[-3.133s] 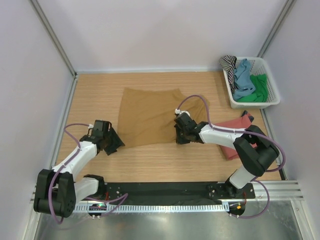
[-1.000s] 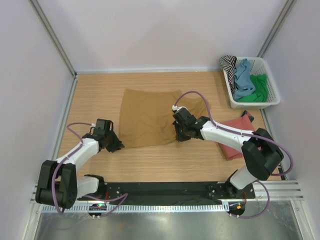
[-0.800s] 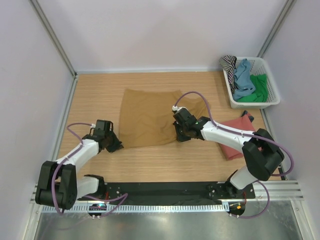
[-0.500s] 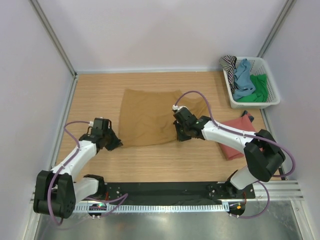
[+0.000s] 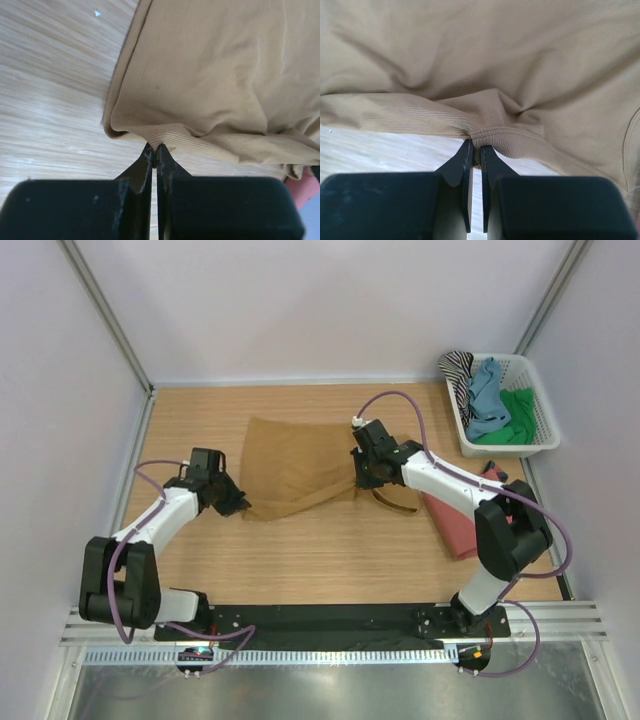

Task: Fold and stack the tank tops
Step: Fold the tank top

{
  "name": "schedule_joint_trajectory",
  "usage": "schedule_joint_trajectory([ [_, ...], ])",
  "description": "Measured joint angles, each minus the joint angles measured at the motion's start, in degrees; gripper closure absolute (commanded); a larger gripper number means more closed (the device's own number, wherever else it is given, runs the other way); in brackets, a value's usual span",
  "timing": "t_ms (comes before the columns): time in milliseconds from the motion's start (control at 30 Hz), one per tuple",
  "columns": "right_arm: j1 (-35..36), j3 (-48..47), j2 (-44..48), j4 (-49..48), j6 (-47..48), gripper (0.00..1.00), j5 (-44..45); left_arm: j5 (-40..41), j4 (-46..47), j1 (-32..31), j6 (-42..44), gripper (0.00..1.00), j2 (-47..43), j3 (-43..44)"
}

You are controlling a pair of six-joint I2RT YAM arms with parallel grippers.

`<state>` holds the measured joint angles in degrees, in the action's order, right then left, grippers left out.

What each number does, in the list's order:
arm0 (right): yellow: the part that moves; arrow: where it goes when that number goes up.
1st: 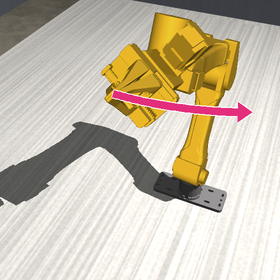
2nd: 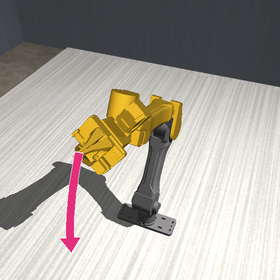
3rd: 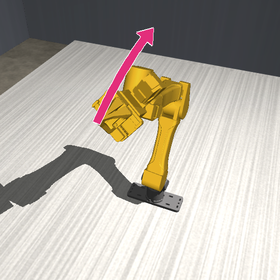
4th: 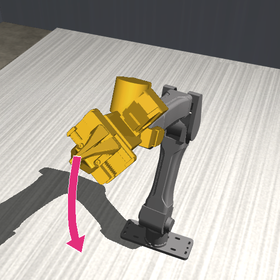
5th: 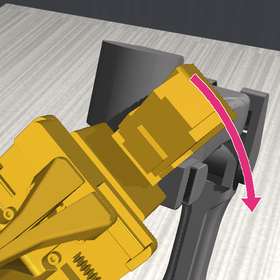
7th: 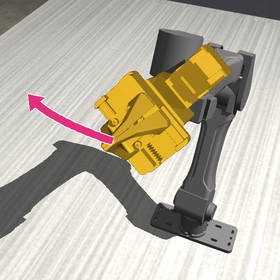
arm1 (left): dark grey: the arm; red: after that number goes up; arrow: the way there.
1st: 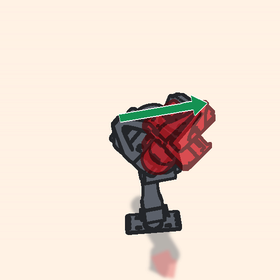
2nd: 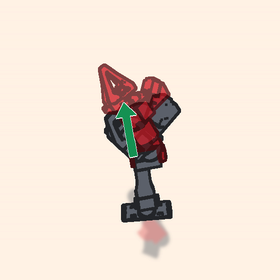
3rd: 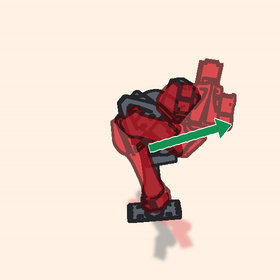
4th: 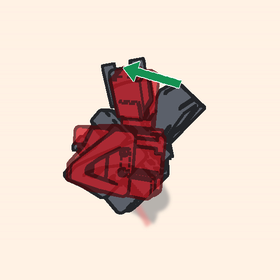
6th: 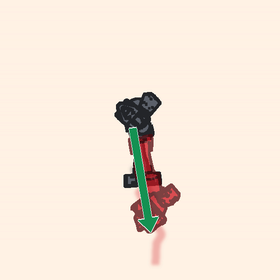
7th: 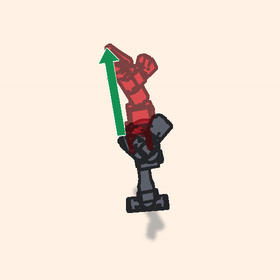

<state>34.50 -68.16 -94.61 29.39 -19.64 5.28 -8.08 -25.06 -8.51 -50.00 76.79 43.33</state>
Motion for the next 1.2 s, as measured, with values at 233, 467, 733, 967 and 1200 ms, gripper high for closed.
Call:
schedule_joint_trajectory([
  [233, -2.16, -3.26, -4.57, 2.16, 0.07, 0.98, -0.55, -0.55, 1.03, 2.73, -1.73, 1.0, 2.36, 4.37],
  [467, -2.6, -7.5, -6.93, 4.24, 0.33, 0.99, -1.53, -0.59, 2.05, 3.37, -3.08, 1.0, 3.06, 8.5],
  [733, 0.04, -0.46, -2.62, 4.59, -0.22, 0.98, -7.32, 1.27, 1.18, 3.39, -3.1, 1.0, -3.06, 6.27],
  [967, 4.81, 10.27, 3.37, 5.2, -2.27, 0.96, -10.19, 1.62, -0.44, 3.39, -2.6, 1.0, -11.96, -1.97],
  [1200, 5.44, 12.98, 7.78, 5.25, -3.72, 0.94, -10.64, 1.84, -2.32, 3.39, -2.47, 1.0, -15.67, -5.84],
])
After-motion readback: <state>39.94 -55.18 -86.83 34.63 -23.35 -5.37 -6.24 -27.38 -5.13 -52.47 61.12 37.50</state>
